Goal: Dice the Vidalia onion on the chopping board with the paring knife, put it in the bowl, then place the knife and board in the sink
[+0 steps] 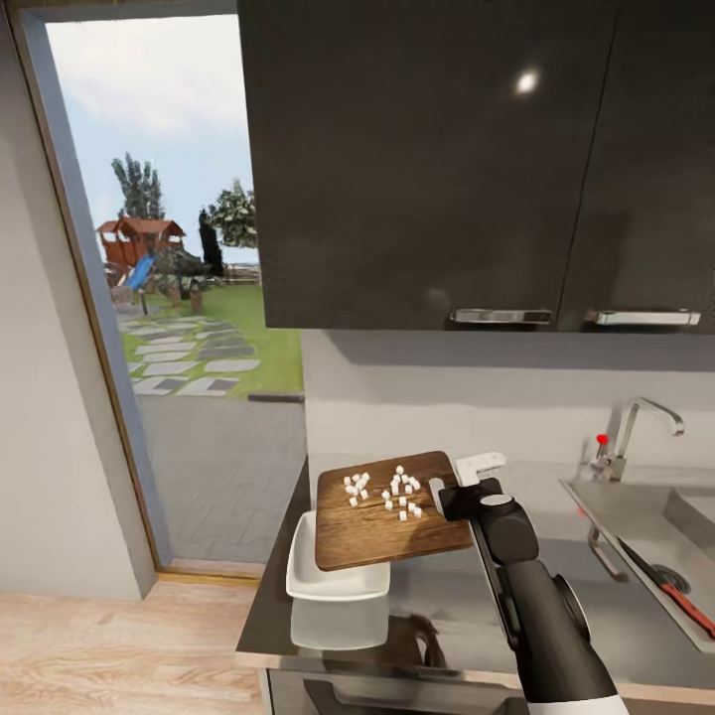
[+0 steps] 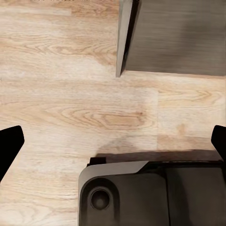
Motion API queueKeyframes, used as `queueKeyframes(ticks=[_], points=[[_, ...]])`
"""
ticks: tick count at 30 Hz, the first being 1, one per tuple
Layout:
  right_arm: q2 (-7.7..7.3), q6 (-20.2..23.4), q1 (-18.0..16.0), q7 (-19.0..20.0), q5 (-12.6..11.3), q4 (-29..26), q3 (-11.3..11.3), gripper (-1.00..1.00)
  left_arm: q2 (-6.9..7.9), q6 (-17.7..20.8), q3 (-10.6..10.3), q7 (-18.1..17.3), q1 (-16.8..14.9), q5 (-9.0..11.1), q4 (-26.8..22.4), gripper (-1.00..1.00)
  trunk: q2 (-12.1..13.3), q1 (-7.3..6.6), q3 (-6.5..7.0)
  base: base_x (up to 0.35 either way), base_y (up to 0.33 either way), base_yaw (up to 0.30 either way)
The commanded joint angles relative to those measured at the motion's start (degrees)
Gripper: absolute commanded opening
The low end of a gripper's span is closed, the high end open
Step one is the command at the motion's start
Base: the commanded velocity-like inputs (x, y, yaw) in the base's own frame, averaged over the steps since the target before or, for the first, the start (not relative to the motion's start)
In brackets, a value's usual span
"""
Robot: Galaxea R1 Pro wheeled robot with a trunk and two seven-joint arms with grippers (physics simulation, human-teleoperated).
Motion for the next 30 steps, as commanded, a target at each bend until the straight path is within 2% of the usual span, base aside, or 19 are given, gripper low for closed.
queueKeyframes(ticks=[1, 18, 26, 30], points=[[0.01, 0.2, 0.0, 0.6, 0.6, 0.0, 0.0, -1.0, 0.02, -0.1, -0.1, 0.1, 0.0, 0.1, 0.0, 1.0, 0.0, 0.02, 0.09, 0.0, 0.0, 0.0], [-0.24, 0.4, 0.0, 0.6, 0.8, 0.2, 0.1, -1.0, 0.06, -0.1, -0.1, 0.1, 0.0, 0.1, -0.1, 1.0, 0.0, 0.02, 1.63, 0.039, 0.023, 0.0], [-0.61, 0.6, 0.0, 0.7, 4.3, 1.2, 0.0, -1.0, 0.06, -0.1, -0.1, 0.1, 0.0, 0.1, -0.1, 1.0, 0.0, 0.02, 2.16, 0.0, 0.0, 0.0], [-0.9, 0.6, 0.0, 0.7, 7.6, 1.9, 0.0, -1.0, 0.02, -0.1, -0.1, 0.1, 0.0, 0.1, -0.1, 1.0, 0.0, 0.02, 2.19, 0.0, 0.0, 0.0]])
